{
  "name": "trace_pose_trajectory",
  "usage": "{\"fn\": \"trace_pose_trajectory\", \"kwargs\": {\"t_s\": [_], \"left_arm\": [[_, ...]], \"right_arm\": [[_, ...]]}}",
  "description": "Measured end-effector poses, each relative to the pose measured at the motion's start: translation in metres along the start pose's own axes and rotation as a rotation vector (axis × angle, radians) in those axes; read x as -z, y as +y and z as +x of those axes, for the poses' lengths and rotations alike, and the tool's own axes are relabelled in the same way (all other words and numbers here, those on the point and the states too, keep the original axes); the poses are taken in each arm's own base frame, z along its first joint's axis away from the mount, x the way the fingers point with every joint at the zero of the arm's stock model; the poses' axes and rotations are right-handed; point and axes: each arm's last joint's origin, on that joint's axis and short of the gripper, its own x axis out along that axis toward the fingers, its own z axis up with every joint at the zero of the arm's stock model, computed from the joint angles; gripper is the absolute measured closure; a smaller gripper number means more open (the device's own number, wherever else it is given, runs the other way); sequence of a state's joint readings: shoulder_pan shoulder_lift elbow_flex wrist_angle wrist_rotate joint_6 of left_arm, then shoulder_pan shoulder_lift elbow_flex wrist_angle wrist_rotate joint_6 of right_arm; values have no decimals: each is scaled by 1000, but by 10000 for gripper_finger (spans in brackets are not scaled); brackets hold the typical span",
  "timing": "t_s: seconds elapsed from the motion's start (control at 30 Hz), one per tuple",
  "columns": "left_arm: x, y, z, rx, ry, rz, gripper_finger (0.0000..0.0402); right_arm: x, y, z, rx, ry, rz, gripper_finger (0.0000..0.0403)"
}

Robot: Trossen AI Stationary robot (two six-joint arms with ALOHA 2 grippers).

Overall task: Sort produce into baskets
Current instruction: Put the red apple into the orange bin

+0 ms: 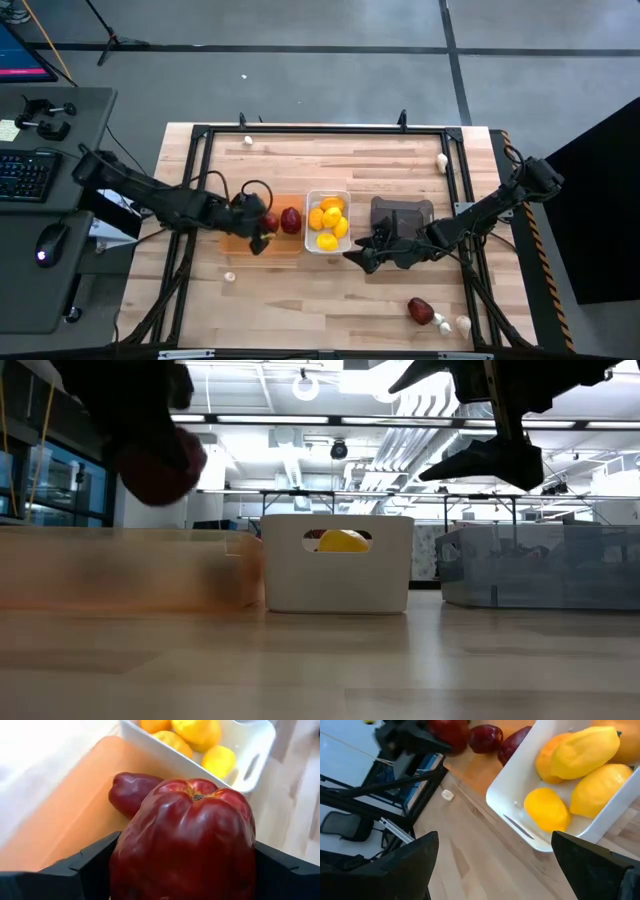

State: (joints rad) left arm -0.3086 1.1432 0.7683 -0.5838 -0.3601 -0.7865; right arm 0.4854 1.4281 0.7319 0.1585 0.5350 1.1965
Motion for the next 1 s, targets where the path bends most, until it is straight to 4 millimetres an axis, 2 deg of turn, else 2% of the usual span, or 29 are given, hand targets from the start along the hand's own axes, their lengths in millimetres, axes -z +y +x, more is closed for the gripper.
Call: {"fn": "trace_pose_trajectory", "kwargs": {"t_s": [0.13,0.4,0.67,1.0], "left_arm": [[4,5,8,19,9,-151,76],[20,-10,-2,55,7,-45,74],[21,-7,0,5,4,-132,70],[13,2,5,-11,20,-157,13]], "right_arm": [[0,6,-1,-46,-22,-5,24],[1,17,-13,-121,-37,-28,24],[-5,23,-27,-156,-72,-23,24],[-12,22,-23,-154,-94,43,24]]}}
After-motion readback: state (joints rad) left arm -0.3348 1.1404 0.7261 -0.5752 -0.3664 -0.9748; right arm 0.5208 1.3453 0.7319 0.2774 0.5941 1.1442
